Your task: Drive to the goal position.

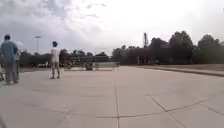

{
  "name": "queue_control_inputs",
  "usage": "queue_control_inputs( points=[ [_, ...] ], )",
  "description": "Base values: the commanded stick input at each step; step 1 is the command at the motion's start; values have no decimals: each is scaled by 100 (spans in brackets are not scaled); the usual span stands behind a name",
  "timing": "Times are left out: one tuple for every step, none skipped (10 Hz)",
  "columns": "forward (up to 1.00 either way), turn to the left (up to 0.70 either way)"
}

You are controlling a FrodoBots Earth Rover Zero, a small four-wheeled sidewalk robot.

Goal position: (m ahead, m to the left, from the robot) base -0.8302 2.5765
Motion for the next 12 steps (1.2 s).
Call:
queue_control_inputs(
  points=[
    [70, 0],
    [70, 0],
    [70, 0],
    [70, 0],
    [70, 0],
    [70, 0],
    [70, 0],
    [70, -26],
    [70, -6],
    [70, 0],
    [70, 0],
    [70, 0]
  ],
)
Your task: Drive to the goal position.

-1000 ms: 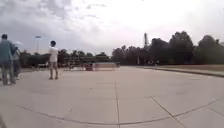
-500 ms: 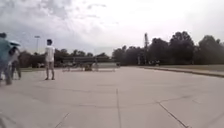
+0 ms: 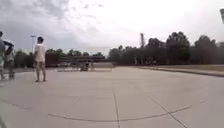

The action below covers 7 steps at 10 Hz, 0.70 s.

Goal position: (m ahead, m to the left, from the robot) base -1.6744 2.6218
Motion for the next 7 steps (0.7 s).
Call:
queue_control_inputs(
  points=[
    [70, 0],
    [70, 0],
    [70, 0],
    [70, 0],
    [70, 0],
    [70, 0],
    [70, -2]
  ],
)
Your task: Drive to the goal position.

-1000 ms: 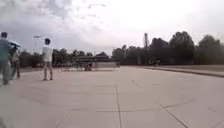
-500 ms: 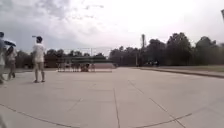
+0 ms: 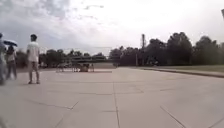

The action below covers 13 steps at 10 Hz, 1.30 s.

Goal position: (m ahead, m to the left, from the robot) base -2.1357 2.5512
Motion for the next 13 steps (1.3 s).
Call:
queue_control_inputs(
  points=[
    [70, -8],
    [70, -15],
    [70, -22],
    [70, -15],
    [70, 0],
    [70, 0],
    [70, 0],
    [70, 0],
    [70, 0],
    [70, 0],
    [70, 0],
    [70, 0],
    [70, 0]
  ],
)
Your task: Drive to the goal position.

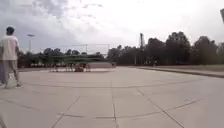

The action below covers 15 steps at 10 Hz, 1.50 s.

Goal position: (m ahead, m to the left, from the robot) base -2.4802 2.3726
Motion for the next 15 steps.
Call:
queue_control_inputs(
  points=[
    [70, 0],
    [70, 0],
    [70, 0],
    [70, 0],
    [70, 0],
    [70, 0],
    [70, 0],
    [70, 0],
    [70, 0],
    [70, 0],
    [70, 0],
    [70, 0],
    [70, 0],
    [70, 0],
    [70, 2]
  ],
)
